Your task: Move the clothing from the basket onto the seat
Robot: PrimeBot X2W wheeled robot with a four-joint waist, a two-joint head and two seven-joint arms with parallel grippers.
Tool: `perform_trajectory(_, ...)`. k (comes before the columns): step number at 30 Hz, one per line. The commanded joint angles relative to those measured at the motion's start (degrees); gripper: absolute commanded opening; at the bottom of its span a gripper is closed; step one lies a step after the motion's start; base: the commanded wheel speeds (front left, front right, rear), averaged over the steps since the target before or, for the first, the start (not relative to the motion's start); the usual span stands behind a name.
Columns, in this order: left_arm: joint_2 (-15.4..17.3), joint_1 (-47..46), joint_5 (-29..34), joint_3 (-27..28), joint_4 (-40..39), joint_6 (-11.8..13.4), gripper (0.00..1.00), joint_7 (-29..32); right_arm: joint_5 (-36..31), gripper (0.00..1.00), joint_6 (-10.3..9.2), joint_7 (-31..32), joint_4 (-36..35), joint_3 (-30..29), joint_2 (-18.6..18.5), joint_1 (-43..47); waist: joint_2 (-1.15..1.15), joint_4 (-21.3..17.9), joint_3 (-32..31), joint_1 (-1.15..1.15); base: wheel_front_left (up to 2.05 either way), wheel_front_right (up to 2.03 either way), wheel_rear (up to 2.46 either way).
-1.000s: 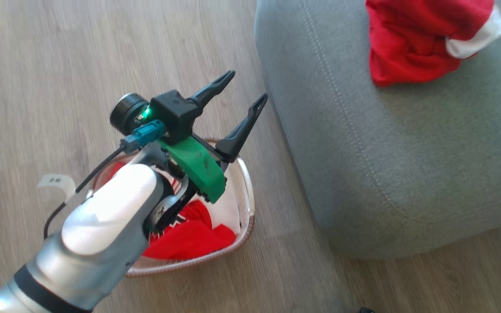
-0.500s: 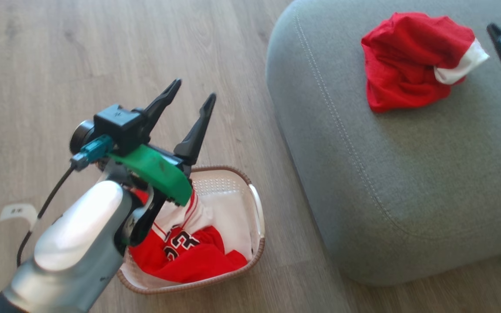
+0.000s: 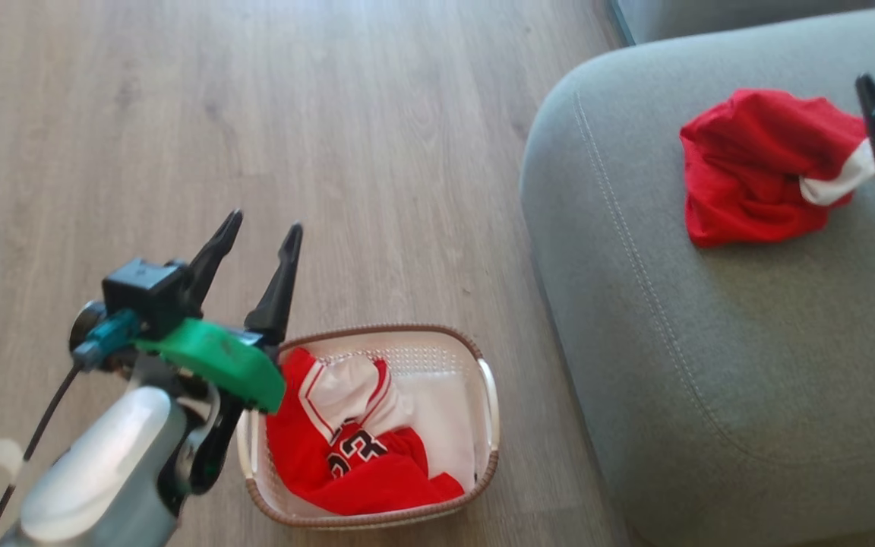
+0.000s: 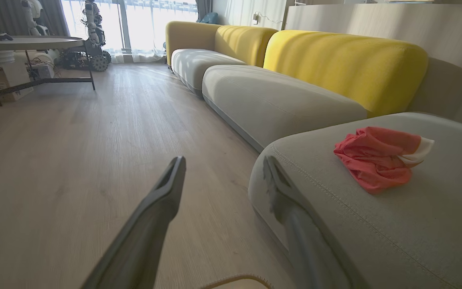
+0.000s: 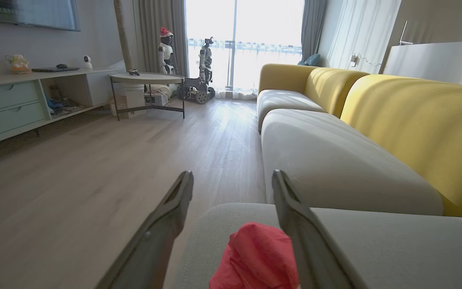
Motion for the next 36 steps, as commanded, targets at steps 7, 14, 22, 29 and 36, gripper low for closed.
perform_trajectory(7, 3.9, 4.7, -2.3, 6.5, -3.2, 3.6, 1.00, -2.3, -9.2, 1.00, 0.40, -2.7, -7.9, -11.1, 7.8, 12.4, 0.00, 2.6, -2.8, 0.00, 0.00, 0.00, 0.00)
perform_trajectory(14, 4.2, 10.6, -2.6, 10.0, -4.9, 6.1, 1.00, -3.5, -16.0, 1.00, 0.40, -1.9, -15.7, -18.6, 16.2, 22.3, 0.00, 3.9, -3.8, 0.00, 0.00, 0.00, 0.00)
perform_trajectory(22, 4.0, 15.5, 1.0, 12.6, -7.4, 6.9, 1.00, -3.8, -20.6, 1.00, 0.40, -1.8, -22.1, -22.0, 24.0, 30.6, 0.00, 5.0, -4.3, 0.00, 0.00, 0.00, 0.00)
perform_trajectory(29, 1.9, 19.8, 4.6, 16.0, -8.7, 6.3, 1.00, -3.9, -22.8, 1.00, 0.40, -3.1, -24.3, -21.6, 28.4, 34.7, 0.00, 5.6, -4.5, 0.00, 0.00, 0.00, 0.00)
perform_trajectory(36, -1.2, 22.3, 7.9, 18.2, -8.8, 5.1, 1.00, -3.9, -23.7, 1.00, 0.40, -3.8, -25.5, -20.9, 30.6, 37.1, 0.00, 6.0, -4.8, 0.00, 0.00, 0.00, 0.00)
